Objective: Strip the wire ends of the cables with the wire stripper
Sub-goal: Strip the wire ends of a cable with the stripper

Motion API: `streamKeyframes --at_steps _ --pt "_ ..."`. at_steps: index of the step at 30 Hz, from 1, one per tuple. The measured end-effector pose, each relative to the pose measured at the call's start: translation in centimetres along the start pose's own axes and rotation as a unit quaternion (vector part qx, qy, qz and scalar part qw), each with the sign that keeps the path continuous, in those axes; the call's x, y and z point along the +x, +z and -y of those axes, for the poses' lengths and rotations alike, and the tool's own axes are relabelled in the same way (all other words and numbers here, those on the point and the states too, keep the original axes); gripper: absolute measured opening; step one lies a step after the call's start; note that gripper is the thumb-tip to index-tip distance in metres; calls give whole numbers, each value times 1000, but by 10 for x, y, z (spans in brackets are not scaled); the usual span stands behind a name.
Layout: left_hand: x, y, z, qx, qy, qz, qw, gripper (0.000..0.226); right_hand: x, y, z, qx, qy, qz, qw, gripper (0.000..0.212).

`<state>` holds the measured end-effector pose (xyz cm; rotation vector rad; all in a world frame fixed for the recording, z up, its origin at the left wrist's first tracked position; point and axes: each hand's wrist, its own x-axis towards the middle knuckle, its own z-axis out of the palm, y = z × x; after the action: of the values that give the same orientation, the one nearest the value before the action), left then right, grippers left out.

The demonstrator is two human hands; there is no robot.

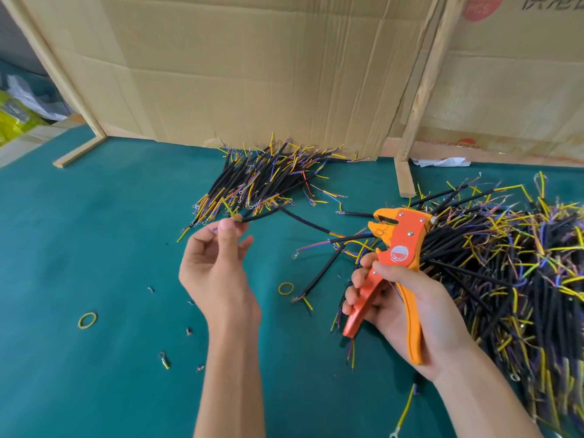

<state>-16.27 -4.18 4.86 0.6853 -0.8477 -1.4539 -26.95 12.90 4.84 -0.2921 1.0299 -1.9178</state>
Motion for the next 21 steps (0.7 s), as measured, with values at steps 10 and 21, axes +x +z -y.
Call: streamKeyframes --at_steps 10,21 --pt "-10 9 -4 -118 -234 103 960 15 -1 0 0 -15 4 8 1000 31" --pt "-31 24 19 135 -133 182 965 8 -4 7 -8 -80 56 93 991 56"
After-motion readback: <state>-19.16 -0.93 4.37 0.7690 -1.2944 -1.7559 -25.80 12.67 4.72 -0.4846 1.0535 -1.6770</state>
